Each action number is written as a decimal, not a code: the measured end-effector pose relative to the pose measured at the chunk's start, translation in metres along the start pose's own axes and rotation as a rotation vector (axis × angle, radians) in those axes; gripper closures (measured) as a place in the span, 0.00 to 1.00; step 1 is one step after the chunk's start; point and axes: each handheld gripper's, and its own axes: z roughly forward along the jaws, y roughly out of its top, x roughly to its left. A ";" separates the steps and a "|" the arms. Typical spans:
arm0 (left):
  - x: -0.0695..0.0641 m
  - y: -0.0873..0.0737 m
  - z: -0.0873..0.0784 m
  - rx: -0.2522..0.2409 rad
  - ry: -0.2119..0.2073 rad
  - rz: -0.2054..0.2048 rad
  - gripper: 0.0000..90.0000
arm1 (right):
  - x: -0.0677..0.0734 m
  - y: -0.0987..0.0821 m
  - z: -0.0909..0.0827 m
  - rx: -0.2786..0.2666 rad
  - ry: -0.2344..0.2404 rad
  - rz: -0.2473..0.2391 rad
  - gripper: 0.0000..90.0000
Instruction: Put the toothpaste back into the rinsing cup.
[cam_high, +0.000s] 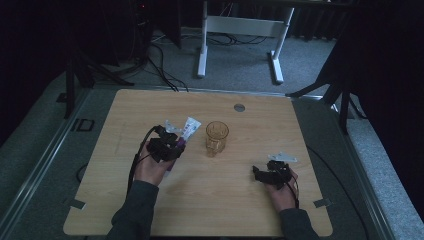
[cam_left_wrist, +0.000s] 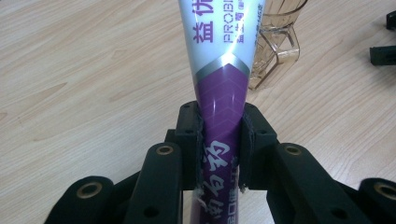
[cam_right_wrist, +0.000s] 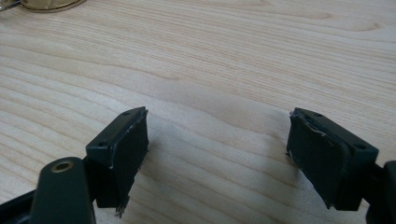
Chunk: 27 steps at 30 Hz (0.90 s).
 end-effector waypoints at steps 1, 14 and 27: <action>0.000 0.000 0.000 -0.003 0.001 -0.001 0.81 | 0.000 0.000 0.000 0.000 0.000 0.000 0.23; 0.000 0.005 0.004 -0.034 -0.009 -0.030 0.81 | 0.000 0.000 0.000 -0.001 0.000 0.001 0.23; 0.001 0.007 0.007 -0.081 0.007 -0.032 0.81 | 0.000 0.000 0.000 -0.001 0.000 0.001 0.23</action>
